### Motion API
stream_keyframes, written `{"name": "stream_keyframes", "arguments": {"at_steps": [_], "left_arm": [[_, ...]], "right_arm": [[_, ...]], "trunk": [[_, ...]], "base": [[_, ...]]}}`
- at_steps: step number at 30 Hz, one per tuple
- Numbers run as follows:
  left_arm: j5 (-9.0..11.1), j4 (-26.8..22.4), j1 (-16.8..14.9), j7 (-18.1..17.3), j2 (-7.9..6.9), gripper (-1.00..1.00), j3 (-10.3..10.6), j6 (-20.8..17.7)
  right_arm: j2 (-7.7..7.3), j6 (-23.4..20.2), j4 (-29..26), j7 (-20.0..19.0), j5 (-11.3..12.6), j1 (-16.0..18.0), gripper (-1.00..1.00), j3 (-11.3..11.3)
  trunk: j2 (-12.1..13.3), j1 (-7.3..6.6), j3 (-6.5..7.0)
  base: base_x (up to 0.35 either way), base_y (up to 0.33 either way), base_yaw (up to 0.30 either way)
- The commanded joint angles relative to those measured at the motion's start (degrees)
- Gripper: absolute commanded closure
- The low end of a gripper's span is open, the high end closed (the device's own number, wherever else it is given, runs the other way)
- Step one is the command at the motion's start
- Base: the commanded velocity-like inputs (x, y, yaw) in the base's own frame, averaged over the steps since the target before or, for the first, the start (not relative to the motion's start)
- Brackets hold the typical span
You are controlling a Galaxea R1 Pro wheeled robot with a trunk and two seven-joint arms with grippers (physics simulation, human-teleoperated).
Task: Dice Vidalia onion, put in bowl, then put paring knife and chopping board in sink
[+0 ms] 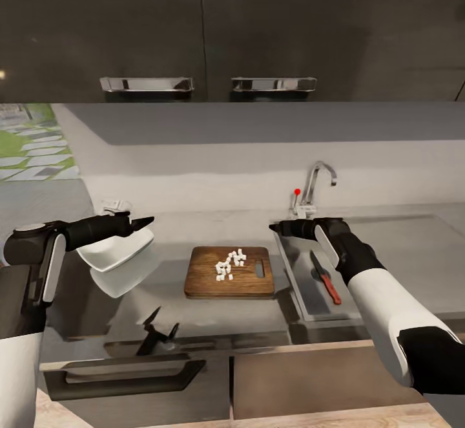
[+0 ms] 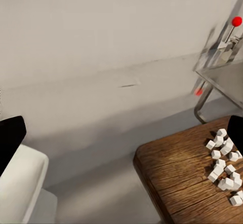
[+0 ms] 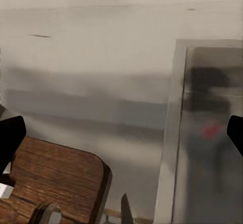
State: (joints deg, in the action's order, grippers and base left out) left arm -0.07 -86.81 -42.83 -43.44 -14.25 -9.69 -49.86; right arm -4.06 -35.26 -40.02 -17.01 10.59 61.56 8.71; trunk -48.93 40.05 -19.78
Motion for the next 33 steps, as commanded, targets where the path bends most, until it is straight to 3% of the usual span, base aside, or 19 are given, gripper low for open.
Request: {"name": "stream_keyframes", "arguments": {"at_steps": [1,13,19,22,26,33], "left_arm": [[-0.02,-0.03,-0.06,-0.24,0.01,-1.00,-0.06,-0.41],[-0.02,-0.03,-0.06,-0.26,0.02,-1.00,0.03,-0.41],[-0.02,-0.03,-0.06,-0.28,0.19,-1.00,0.17,-0.32],[0.26,-0.03,0.92,-0.50,1.15,-1.00,0.29,-0.23],[0.25,-0.03,2.22,-0.50,1.15,-1.00,0.29,-0.23],[0.24,-0.37,3.58,-0.35,3.41,-1.00,0.27,-0.17]], "right_arm": [[-0.07,-0.30,-0.06,0.22,0.57,0.05,-1.00,0.25],[-0.07,-0.33,-0.06,0.22,0.57,0.05,-1.00,0.23],[-0.12,-0.33,-0.06,0.46,0.50,0.05,-1.00,0.20],[-1.10,0.14,-1.03,0.57,0.63,0.05,-1.00,0.20],[-2.35,0.03,-2.32,0.54,0.64,0.05,-1.00,0.19],[-3.67,-0.14,-3.70,0.49,0.66,-0.88,-1.00,0.21]], "trunk": [[-0.06,0.01,-0.08],[-0.06,0.01,-0.08],[-0.06,0.01,-0.08],[-0.06,0.01,-0.08],[-0.06,0.01,-0.08],[-0.06,0.01,-0.08]], "base": [[0.000,0.029,0.000],[0.000,0.280,0.000],[0.000,0.060,0.000],[0.000,0.000,0.000],[0.000,0.000,0.000],[0.000,0.000,0.000]]}}
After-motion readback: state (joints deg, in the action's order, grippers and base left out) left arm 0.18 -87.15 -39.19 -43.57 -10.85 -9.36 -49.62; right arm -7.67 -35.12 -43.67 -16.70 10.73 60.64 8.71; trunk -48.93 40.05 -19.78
